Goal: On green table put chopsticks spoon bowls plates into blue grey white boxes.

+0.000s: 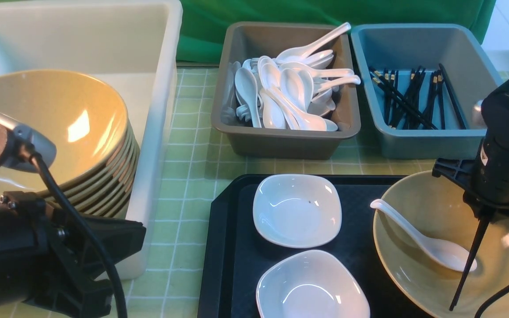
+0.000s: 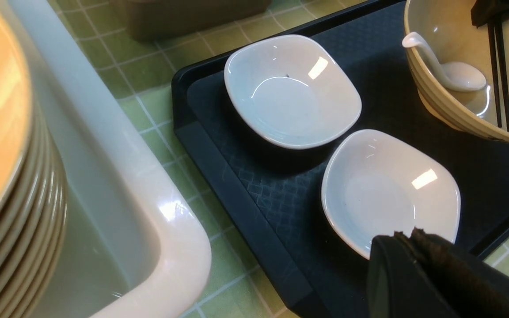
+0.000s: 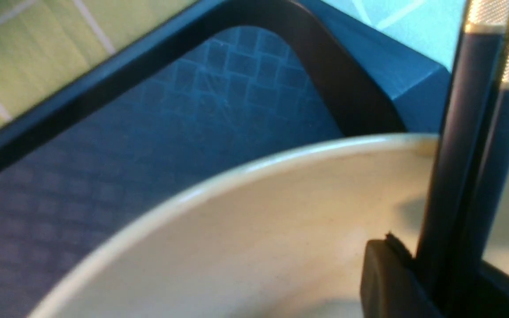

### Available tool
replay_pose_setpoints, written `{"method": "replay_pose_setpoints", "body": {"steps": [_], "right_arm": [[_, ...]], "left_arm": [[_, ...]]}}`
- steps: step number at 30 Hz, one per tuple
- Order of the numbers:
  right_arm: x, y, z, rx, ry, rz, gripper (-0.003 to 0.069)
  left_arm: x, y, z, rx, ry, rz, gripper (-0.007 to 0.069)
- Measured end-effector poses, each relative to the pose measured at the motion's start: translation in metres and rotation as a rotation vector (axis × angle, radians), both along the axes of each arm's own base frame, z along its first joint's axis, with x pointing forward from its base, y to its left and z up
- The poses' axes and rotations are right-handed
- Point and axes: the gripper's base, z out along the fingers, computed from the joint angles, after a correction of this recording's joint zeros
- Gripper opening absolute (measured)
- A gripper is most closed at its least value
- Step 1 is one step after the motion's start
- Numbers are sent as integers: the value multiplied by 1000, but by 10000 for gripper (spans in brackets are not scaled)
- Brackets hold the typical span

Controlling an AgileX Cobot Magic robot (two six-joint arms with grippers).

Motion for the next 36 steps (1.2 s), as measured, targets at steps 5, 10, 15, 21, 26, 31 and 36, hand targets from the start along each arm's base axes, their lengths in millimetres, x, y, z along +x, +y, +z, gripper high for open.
{"method": "replay_pose_setpoints", "body": {"steps": [5, 10, 15, 21, 26, 31, 36], "right_arm": [[-3, 0, 15, 3, -47, 88, 117], [-7, -2, 27, -9, -69, 163, 117], [2, -2, 51, 22, -114, 250, 117], [40, -23, 89, 127, -241, 291, 117], [81, -39, 104, 149, -333, 302, 116], [127, -48, 103, 172, -414, 287, 116], [174, -50, 84, 242, -461, 293, 116]], "left_arm": [[0, 0, 0, -1, -2, 1, -2], [0, 0, 0, -2, -3, 1, -2], [0, 0, 0, 16, -21, -18, -2], [1, -1, 5, 50, -90, -71, -2], [4, -4, 20, 28, -218, -105, -2], [9, -6, 41, -74, -345, -66, -2], [13, -5, 51, -152, -413, -9, -2]]}}
